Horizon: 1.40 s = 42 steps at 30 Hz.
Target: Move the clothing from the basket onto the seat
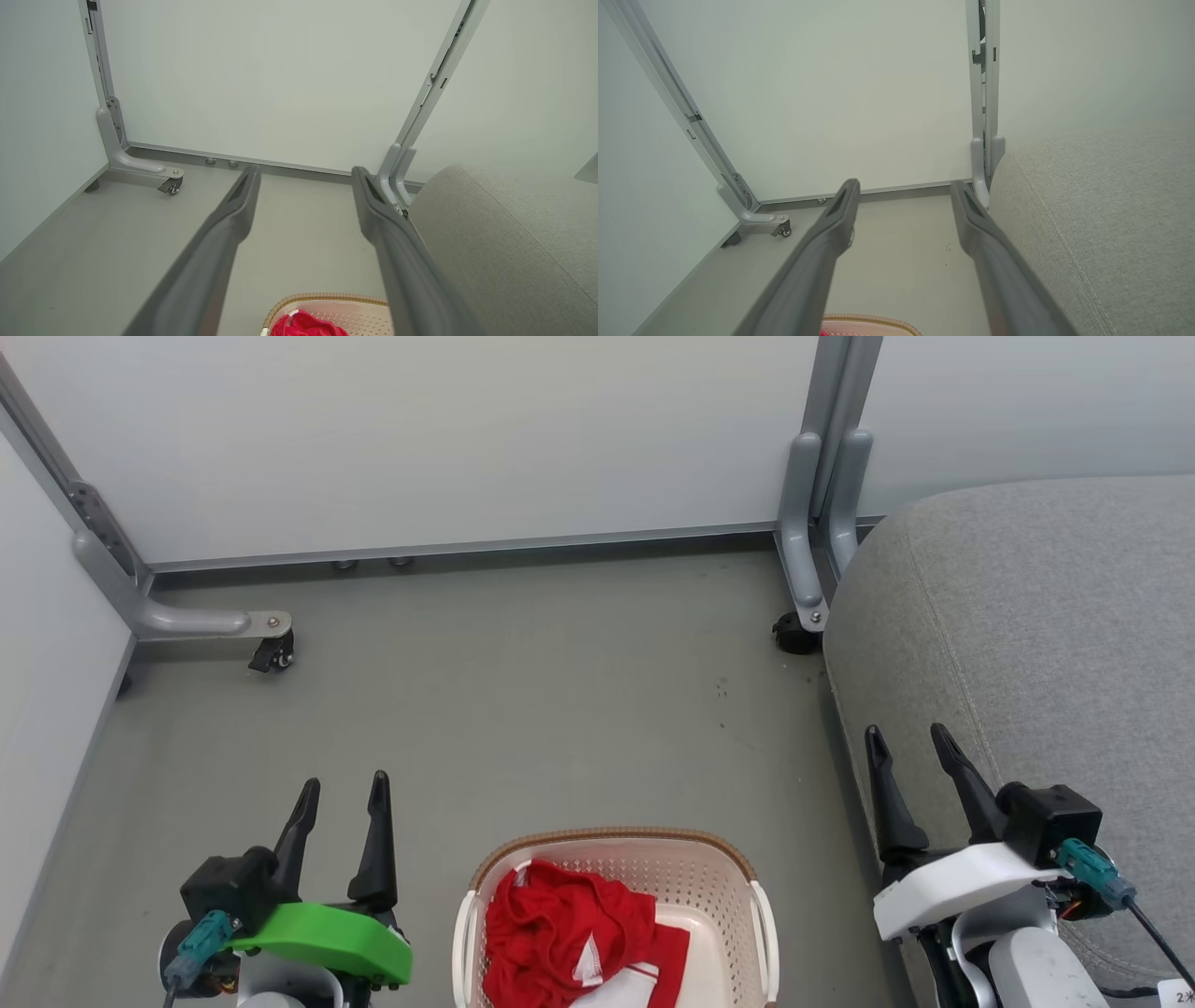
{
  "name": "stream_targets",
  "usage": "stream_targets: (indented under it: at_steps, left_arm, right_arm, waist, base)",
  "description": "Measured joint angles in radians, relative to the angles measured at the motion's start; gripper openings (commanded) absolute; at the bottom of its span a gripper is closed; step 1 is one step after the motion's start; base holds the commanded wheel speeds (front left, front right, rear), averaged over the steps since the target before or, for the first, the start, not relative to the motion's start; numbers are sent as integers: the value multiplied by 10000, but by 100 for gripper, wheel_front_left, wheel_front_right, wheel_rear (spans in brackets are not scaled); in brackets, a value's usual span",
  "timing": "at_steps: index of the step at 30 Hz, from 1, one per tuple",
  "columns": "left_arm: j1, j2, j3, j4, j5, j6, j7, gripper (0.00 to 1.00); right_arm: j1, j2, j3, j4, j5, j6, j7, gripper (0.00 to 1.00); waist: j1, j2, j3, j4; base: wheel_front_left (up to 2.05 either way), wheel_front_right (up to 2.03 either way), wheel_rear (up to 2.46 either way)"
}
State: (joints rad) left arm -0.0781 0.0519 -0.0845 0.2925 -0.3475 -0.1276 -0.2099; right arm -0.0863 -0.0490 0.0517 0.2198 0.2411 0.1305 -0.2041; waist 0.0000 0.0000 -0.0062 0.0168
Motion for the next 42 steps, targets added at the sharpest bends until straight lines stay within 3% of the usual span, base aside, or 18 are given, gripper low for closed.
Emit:
stream_targets:
  at_steps: [28,42]
  left_arm:
    - [54,-23,-50,562,1457,36,-525,100]
    - [55,-23,-61,767,1463,130,-525,100]
  right_arm:
    - [48,0,148,230,-1129,2,-311,100]
    - [49,2,146,332,-1032,2,-293,100]
  waist:
    - [0,0,11,3]
    - [0,0,45,-6]
  base:
    - [0,0,0]
    - [0,0,0]
